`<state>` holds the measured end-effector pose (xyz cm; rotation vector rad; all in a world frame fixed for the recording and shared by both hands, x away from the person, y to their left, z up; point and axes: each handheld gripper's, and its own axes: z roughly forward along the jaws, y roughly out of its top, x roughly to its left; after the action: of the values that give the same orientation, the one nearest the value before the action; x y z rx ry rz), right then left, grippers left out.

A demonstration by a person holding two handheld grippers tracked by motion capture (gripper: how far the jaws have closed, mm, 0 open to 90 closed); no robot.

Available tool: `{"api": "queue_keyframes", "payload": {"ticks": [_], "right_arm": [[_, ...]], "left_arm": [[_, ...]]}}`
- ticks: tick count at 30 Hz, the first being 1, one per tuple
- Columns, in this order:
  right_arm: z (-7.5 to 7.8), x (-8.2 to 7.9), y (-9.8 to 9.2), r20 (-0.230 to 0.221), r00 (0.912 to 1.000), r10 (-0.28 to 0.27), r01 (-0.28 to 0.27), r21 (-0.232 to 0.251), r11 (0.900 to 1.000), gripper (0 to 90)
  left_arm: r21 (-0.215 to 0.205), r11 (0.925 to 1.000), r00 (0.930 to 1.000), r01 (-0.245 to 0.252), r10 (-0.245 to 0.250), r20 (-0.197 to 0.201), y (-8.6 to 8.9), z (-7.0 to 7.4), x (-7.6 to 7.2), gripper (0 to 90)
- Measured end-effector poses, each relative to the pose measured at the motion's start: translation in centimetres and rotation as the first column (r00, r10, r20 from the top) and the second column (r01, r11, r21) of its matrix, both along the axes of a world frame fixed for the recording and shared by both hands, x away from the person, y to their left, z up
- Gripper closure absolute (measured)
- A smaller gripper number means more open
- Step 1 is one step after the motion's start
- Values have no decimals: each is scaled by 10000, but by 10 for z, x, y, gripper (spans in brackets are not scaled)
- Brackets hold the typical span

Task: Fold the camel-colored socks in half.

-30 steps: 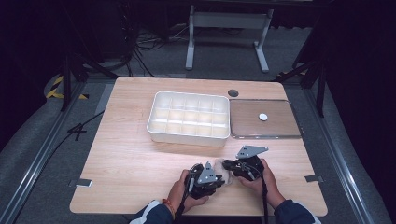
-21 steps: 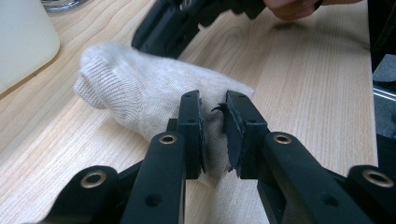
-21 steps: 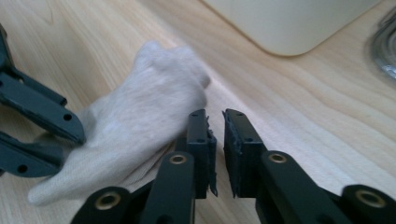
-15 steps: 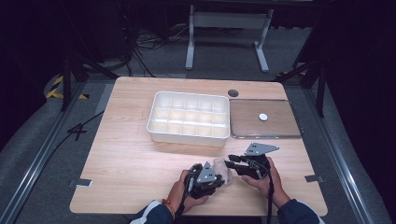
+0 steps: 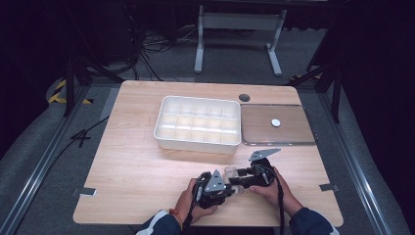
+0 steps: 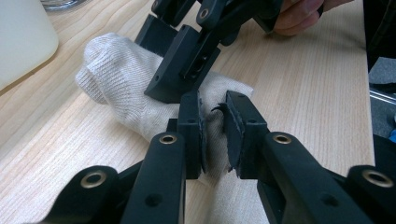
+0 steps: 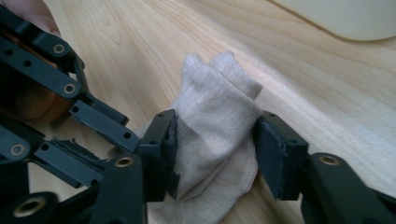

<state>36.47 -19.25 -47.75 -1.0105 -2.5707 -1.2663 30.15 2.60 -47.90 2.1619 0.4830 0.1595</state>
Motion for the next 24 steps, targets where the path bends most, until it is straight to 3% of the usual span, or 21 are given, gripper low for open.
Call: {"api": "queue_keyframes", "payload": {"ticks": [4,5,9,12,15,20,22,24], "right_arm": [[-1,1,0,-266,9995,175,-168,280,9995,648],[0,0,1,-210,9993,310,-304,318,9990,677],[4,-4,4,167,9989,436,-436,-1,9991,714],[5,-6,4,328,9986,417,-414,-77,9991,730],[8,-10,4,504,9981,345,-337,-167,9993,741],[11,-14,3,838,9957,391,-375,-214,9991,754],[12,-14,3,907,9949,434,-418,-194,9989,760],[13,-15,2,1001,9942,398,-378,-220,9990,762]], "left_arm": [[1,9998,9996,195,-195,-191,4,3,1,733],[-58,9997,9993,252,-253,-258,5,4,0,705],[337,9987,9990,389,-381,-237,20,17,-3,622],[517,9987,9995,50,-34,-302,40,28,-5,536],[1161,9923,9984,-426,465,-307,66,35,-6,418],[1422,9844,9927,-1036,1113,-471,108,31,-6,271],[1625,9763,9882,-1430,1500,-318,122,28,-8,247],[1655,9733,9853,-1593,1671,-343,134,25,-8,217]]}}
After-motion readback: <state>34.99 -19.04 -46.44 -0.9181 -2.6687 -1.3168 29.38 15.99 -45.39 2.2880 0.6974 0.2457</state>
